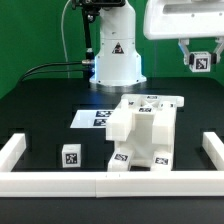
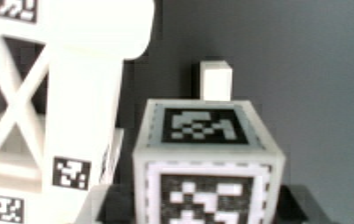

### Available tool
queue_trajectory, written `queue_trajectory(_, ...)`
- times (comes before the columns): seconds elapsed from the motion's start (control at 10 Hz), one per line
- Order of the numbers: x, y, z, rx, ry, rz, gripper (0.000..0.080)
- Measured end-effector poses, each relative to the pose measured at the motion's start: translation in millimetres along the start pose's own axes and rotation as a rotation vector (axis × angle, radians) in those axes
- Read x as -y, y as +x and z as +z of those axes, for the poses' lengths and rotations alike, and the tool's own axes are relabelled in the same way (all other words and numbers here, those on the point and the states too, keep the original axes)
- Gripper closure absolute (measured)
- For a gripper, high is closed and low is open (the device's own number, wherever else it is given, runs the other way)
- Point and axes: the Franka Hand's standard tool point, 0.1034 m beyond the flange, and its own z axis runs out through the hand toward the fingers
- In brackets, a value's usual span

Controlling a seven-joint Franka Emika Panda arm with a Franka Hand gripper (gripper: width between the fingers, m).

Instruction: Assemble chair

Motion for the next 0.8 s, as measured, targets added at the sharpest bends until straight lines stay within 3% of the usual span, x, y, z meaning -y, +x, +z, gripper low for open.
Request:
queue_trajectory(0.3, -2.6, 1.0, 3.9, 0.001, -0.007, -0.012, 0.0515)
queue_trajectory(0.4, -8.6, 11.1, 7.8, -0.002, -0.024, -0.066, 0.0515)
queue_trajectory(0.6, -41.4, 44.6, 2.8, -0.026, -0.052, -0.216, 0.0515)
queue_trajectory(0.8, -57.0, 59.7, 0.7, -0.03, -0.066, -0.278, 0.0515)
